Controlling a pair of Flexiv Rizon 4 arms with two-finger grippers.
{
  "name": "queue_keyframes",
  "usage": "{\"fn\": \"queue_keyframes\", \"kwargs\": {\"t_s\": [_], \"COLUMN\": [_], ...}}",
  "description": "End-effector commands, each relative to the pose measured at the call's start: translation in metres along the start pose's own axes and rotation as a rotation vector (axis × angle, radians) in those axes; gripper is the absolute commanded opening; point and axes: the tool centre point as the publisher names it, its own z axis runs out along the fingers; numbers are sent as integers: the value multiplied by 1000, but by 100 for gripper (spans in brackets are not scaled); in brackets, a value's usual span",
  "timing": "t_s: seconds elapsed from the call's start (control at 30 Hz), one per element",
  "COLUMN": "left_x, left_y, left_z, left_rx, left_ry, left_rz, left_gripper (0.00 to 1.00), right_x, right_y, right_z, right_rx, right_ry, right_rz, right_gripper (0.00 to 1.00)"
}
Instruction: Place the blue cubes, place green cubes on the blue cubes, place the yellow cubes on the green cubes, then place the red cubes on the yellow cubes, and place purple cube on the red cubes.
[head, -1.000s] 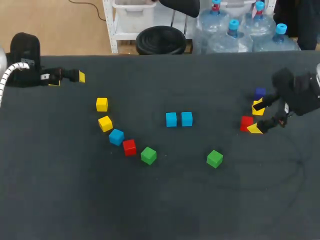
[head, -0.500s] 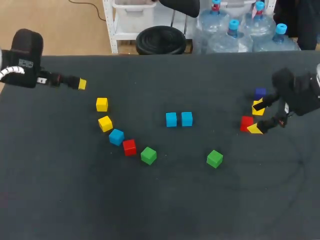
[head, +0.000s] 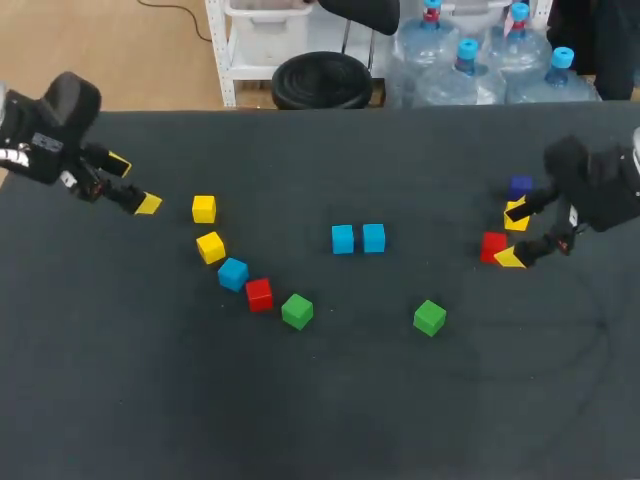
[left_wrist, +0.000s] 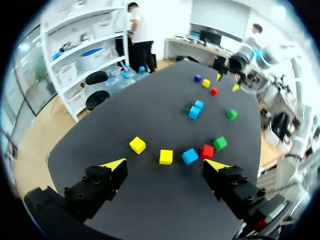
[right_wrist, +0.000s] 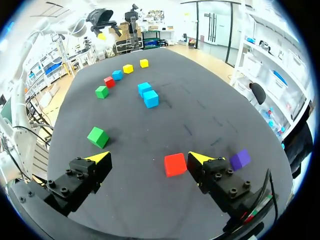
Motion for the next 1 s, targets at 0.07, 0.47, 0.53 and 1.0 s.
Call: {"fn": "queue_keyframes", "kwargs": {"t_s": [0.07,0.47,0.53,1.0], "left_x": [-13,-16,-16,-16], "left_y": [18,17,17,13], "left_z": [15,16,16,18], "left_rx": [18,39,39,37], "left_ry": [246,243,243,263], "left_rz": [132,195,195,274], "left_gripper": [100,100,100,100], "right_x": [0,0,0,0], "right_y": [0,0,0,0], "right_z": [1,1,1,1], "right_rx": [0,0,0,0], "right_ry": [0,0,0,0], "right_rz": [0,0,0,0], "right_gripper": [100,100,100,100]}}
